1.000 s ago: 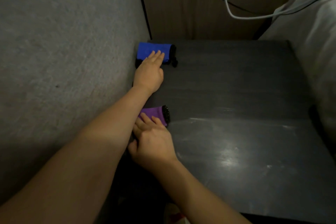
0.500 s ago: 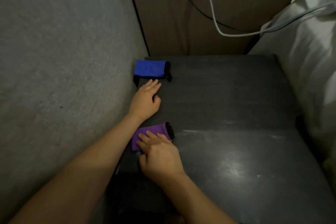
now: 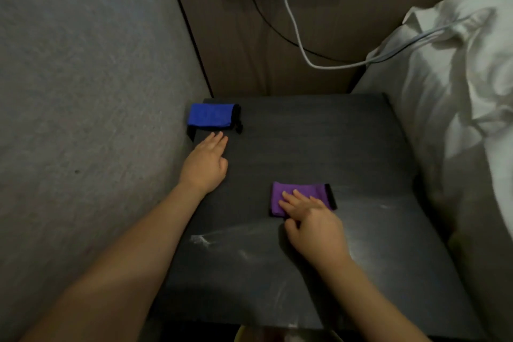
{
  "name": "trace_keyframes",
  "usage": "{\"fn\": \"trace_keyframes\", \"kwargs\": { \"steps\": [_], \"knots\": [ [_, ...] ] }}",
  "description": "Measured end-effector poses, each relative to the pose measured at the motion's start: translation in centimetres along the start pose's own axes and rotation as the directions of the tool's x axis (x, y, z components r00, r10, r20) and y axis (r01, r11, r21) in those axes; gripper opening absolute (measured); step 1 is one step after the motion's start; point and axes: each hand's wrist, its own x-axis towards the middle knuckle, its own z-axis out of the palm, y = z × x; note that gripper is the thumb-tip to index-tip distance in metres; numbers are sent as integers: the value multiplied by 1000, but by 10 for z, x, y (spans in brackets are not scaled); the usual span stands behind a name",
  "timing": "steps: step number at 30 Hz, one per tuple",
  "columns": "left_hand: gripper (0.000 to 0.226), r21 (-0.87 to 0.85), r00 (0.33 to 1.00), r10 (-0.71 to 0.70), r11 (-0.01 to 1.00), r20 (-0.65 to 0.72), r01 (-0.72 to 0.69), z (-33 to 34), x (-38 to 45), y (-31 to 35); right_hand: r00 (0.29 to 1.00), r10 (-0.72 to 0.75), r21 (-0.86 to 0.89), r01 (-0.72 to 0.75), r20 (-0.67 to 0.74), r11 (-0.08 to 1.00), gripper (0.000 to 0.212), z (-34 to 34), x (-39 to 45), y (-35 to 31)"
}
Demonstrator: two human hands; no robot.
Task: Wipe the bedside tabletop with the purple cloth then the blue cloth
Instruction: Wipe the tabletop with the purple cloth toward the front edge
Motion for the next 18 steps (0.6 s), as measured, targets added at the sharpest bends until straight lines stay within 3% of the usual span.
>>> {"fn": "trace_keyframes", "kwargs": {
  "steps": [7, 18],
  "knots": [
    [55, 17, 997, -63, 998, 41, 63, -3, -6, 10, 997, 77, -20, -76, 24, 997, 40, -12, -4, 20],
    [54, 11, 995, -98, 995, 28, 98, -3, -4, 11, 964, 259, -51, -262, -62, 964, 34, -70, -6, 113]
  ]
}}
